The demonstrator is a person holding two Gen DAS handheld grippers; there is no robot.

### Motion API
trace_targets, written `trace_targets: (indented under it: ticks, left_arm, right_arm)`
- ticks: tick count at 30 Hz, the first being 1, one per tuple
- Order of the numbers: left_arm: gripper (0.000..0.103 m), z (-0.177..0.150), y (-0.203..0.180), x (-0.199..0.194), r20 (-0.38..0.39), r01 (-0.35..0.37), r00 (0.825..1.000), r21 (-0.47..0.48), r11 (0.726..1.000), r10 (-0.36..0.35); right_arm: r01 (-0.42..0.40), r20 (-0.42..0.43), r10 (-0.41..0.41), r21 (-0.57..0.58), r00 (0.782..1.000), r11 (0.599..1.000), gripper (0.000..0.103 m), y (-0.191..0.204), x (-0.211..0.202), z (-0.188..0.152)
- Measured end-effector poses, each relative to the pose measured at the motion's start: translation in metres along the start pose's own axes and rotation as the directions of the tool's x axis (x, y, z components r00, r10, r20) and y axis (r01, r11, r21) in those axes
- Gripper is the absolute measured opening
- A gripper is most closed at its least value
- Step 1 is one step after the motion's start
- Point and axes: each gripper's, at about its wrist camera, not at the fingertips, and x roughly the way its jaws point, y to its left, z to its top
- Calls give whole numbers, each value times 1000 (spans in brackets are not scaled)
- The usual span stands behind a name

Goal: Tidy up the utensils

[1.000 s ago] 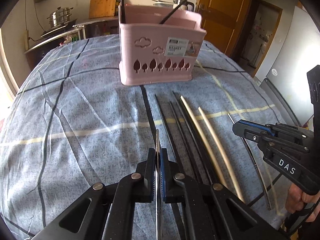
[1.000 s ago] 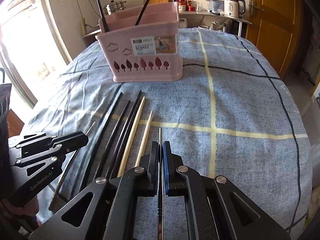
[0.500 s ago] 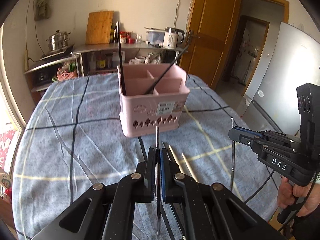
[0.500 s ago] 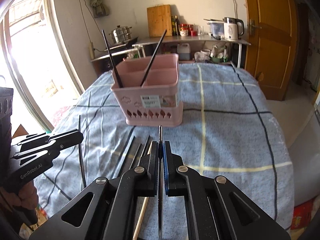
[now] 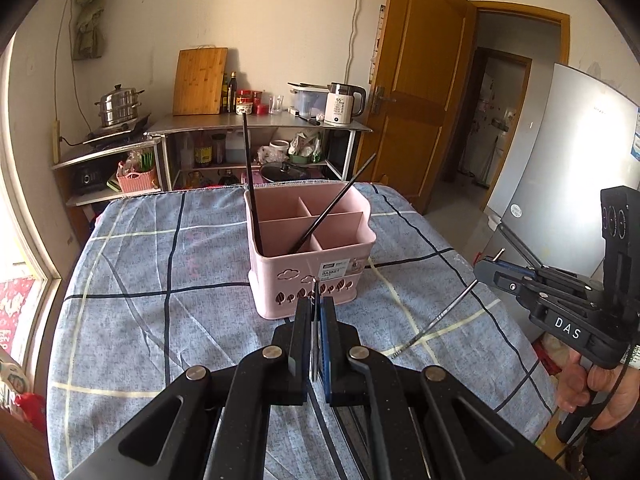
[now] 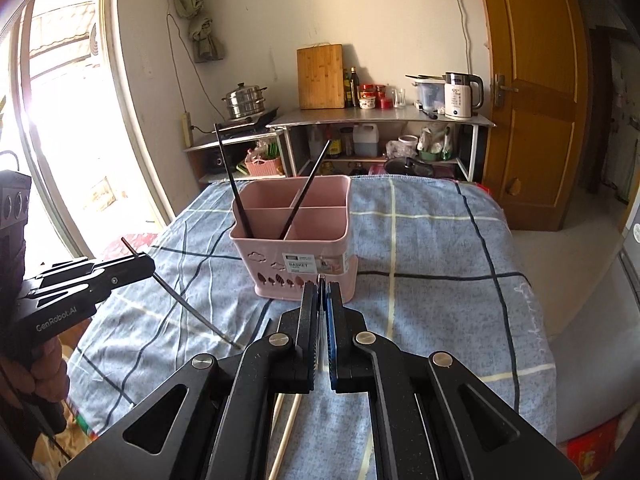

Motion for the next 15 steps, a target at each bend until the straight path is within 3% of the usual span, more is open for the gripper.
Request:
trace_targets:
  ticks: [15]
  left_arm:
    - [4, 9, -1, -10, -4, 29, 1000, -9, 1000, -29]
  right_arm:
    - [-25, 17, 25, -12, 1000, 1000, 4, 3, -10, 9]
